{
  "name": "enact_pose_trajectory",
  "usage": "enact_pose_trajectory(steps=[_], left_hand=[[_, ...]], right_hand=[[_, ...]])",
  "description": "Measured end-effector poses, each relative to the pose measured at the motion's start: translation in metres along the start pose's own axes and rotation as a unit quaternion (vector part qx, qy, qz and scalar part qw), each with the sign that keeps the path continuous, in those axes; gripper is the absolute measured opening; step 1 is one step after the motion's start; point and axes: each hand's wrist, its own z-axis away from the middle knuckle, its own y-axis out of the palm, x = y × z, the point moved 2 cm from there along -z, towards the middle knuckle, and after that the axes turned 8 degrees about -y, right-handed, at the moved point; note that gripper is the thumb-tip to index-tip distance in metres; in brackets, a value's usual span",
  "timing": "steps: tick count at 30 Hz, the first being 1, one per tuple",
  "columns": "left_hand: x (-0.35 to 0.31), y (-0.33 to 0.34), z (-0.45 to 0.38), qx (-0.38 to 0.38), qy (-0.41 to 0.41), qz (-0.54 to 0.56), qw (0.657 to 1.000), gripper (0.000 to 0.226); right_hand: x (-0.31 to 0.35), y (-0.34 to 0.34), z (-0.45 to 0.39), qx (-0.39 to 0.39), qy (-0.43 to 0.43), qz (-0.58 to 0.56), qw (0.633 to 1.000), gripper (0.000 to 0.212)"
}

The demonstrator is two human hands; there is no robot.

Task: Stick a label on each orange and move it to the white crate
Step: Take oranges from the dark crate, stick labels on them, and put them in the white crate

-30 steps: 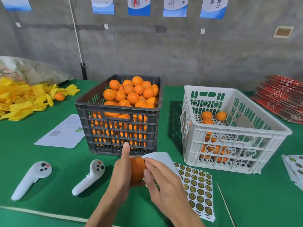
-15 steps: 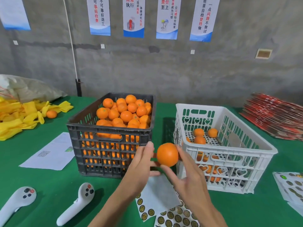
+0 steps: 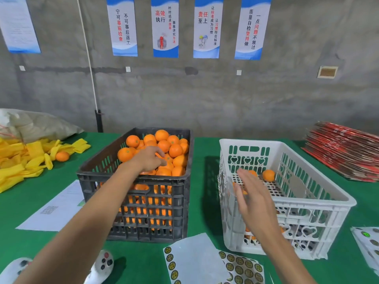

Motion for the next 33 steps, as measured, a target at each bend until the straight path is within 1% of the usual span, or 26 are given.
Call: enact_pose_trajectory(steps=[2, 3, 5, 6, 7, 10, 12, 15, 17, 19, 21, 23, 24, 26, 27, 29, 31, 33], left_hand=[[0.000, 0.013, -0.025, 0.077, -0.034, -0.060, 0.995, 0.040], [0.001, 0.020, -0.036, 0.101, -0.047, -0.095, 0.989, 0.046], [0.006, 0.033, -0.058, 0.128, -0.071, -0.162, 0.976, 0.059], [0.009, 0.037, -0.067, 0.135, -0.083, -0.196, 0.968, 0.062], [0.011, 0.040, -0.075, 0.139, -0.092, -0.231, 0.959, 0.060], [0.019, 0.047, -0.092, 0.147, -0.106, -0.296, 0.938, 0.042], [0.022, 0.053, -0.100, 0.141, -0.098, -0.306, 0.936, 0.039], [0.019, 0.054, -0.101, 0.118, -0.092, -0.296, 0.943, 0.042], [0.011, 0.046, -0.097, 0.067, -0.068, -0.277, 0.956, 0.058], [0.000, 0.032, -0.085, -0.022, -0.017, -0.226, 0.974, 0.074], [-0.011, 0.020, -0.062, -0.113, 0.048, -0.107, 0.987, 0.075], [-0.016, 0.014, -0.024, -0.187, 0.097, 0.040, 0.977, 0.072], [-0.016, 0.014, -0.001, -0.206, 0.113, 0.106, 0.966, 0.074], [-0.009, 0.022, 0.050, -0.215, 0.142, 0.207, 0.944, 0.077], [-0.003, 0.029, 0.075, -0.217, 0.156, 0.243, 0.932, 0.073], [0.013, 0.050, 0.120, -0.215, 0.173, 0.318, 0.907, 0.056], [0.036, 0.075, 0.157, -0.191, 0.145, 0.391, 0.888, 0.046], [0.058, 0.101, 0.186, -0.142, 0.092, 0.422, 0.891, 0.045]], right_hand=[[0.012, 0.013, 0.007, -0.001, -0.054, -0.017, 0.998, 0.041], [0.018, 0.020, 0.012, 0.003, -0.078, -0.030, 0.996, 0.042], [0.026, 0.032, 0.021, 0.012, -0.110, -0.057, 0.992, 0.044], [0.028, 0.037, 0.026, 0.017, -0.117, -0.066, 0.991, 0.044], [0.029, 0.041, 0.030, 0.020, -0.121, -0.075, 0.990, 0.043], [0.026, 0.049, 0.040, 0.022, -0.125, -0.094, 0.987, 0.038], [0.024, 0.053, 0.045, 0.024, -0.119, -0.098, 0.988, 0.038], [0.022, 0.058, 0.050, 0.024, -0.105, -0.105, 0.989, 0.037], [0.023, 0.060, 0.053, 0.023, -0.093, -0.114, 0.989, 0.036], [0.024, 0.059, 0.054, 0.025, -0.081, -0.124, 0.989, 0.035], [0.026, 0.057, 0.055, 0.028, -0.073, -0.135, 0.988, 0.035], [0.031, 0.055, 0.058, 0.031, -0.062, -0.148, 0.987, 0.034], [0.034, 0.054, 0.061, 0.033, -0.057, -0.152, 0.986, 0.034], [0.040, 0.052, 0.069, 0.042, -0.048, -0.160, 0.985, 0.034], [0.044, 0.052, 0.075, 0.050, -0.042, -0.164, 0.984, 0.034], [0.050, 0.053, 0.089, 0.073, -0.027, -0.172, 0.982, 0.033], [0.055, 0.056, 0.105, 0.109, -0.009, -0.175, 0.979, 0.031], [0.057, 0.060, 0.120, 0.161, 0.005, -0.168, 0.972, 0.030]])
